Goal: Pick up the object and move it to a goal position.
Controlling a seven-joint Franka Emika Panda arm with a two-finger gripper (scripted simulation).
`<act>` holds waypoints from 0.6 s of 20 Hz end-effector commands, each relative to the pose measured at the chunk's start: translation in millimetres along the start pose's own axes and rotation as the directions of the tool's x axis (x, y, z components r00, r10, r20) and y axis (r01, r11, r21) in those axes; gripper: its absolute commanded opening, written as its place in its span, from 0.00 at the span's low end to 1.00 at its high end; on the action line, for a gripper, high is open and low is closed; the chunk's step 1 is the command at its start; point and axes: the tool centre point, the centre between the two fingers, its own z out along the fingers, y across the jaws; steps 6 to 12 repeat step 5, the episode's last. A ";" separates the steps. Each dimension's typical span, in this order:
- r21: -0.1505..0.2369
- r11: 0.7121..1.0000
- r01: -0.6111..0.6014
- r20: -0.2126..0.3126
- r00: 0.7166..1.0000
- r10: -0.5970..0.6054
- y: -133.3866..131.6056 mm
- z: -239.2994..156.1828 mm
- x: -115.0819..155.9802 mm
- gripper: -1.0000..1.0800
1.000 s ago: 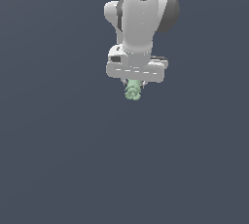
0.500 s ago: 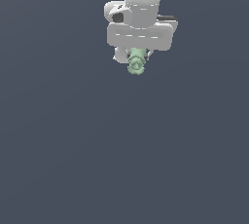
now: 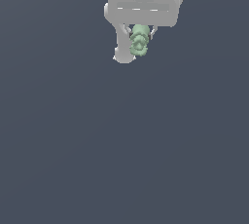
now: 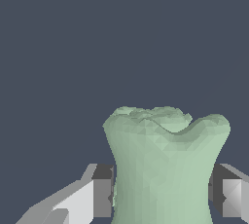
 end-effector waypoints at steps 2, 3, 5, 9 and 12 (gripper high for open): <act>0.000 1.000 0.000 0.001 1.000 0.000 -0.2 -9.4 -4.2 0.00; 0.000 1.000 0.000 0.001 1.000 0.000 -0.3 -10.7 -4.7 0.00; 0.000 1.000 0.000 0.001 1.000 0.000 -0.4 -11.8 -5.1 0.00; 0.000 1.000 0.000 0.001 1.000 0.000 -0.4 -11.8 -5.1 0.00; 0.000 1.000 0.000 0.001 1.000 0.000 -0.4 -11.8 -5.1 0.00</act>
